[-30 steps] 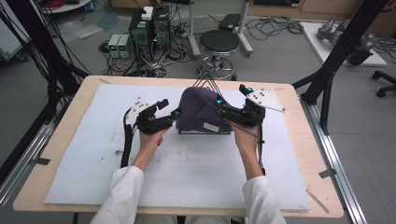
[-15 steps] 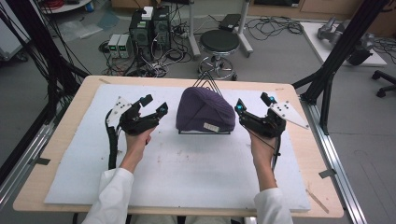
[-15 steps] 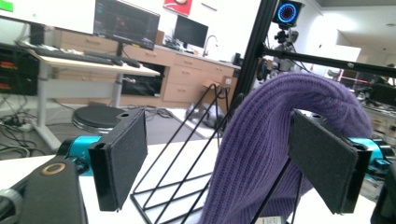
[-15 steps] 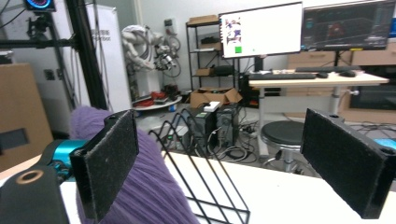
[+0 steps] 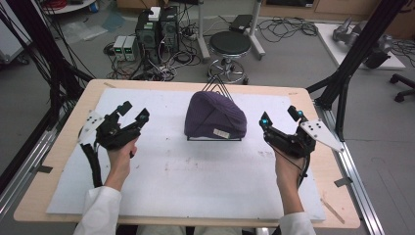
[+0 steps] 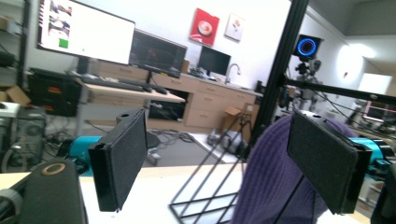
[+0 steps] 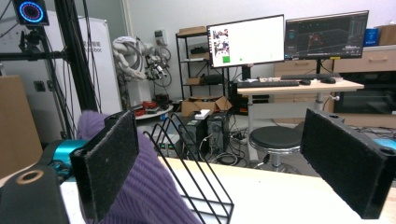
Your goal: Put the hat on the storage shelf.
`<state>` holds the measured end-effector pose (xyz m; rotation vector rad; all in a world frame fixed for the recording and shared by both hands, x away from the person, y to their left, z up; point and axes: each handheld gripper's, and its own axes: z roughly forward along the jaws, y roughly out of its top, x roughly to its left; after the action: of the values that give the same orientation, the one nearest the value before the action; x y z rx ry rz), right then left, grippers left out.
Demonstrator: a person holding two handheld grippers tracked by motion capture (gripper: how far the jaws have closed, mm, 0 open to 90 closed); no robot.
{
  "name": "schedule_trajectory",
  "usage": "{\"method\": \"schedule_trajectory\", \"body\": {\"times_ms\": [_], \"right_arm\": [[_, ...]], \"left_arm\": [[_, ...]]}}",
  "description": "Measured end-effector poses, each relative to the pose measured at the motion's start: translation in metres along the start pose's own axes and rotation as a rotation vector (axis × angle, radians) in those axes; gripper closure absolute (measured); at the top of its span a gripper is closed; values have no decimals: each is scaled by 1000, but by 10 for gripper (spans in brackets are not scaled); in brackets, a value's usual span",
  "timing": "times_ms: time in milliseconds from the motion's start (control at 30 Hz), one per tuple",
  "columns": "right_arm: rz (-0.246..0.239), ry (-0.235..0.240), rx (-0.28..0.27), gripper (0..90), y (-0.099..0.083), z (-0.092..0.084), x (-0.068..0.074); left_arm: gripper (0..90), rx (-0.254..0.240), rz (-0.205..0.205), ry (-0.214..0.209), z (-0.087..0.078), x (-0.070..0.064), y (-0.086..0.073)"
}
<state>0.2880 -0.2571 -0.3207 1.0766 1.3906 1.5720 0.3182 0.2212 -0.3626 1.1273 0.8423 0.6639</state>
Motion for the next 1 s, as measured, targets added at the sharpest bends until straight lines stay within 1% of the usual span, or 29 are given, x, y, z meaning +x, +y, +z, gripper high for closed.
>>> {"method": "schedule_trajectory", "body": {"times_ms": [67,167,200,300,367,467,567,600,667,767,833,900,933,1000], "right_arm": [[1,-12,23,108,-1,-6,-1],[3,-23,34,108,-5,-13,-4],[4,-31,37,108,-6,-14,-5],[22,-51,42,108,-13,-21,-10],[22,-63,46,108,-19,-25,-12],[27,-68,88,108,-29,-28,-16],[39,-74,115,108,-39,-31,-21],[37,-79,118,108,-42,-32,-22],[37,-86,126,108,-48,-35,-24],[48,-97,139,108,-56,-38,-25],[38,-103,147,108,-61,-41,-26],[25,-107,150,108,-64,-42,-26],[16,-111,150,108,-66,-43,-25],[-5,-110,150,108,-70,-44,-23]], "left_arm": [[206,-5,7,12,-7,2,3],[206,-10,27,25,-17,5,7],[204,-5,37,39,-22,6,8],[200,-9,28,54,-29,9,8],[199,-10,23,69,-35,12,7],[198,3,36,88,-41,16,6],[198,31,72,111,-47,18,5],[198,44,84,126,-50,21,4],[196,47,78,136,-54,23,2],[195,54,79,154,-60,28,-1],[194,59,78,164,-65,30,-4],[191,56,67,155,-69,32,-7],[188,65,68,143,-71,34,-10],[179,83,83,147,-74,36,-13]]}}
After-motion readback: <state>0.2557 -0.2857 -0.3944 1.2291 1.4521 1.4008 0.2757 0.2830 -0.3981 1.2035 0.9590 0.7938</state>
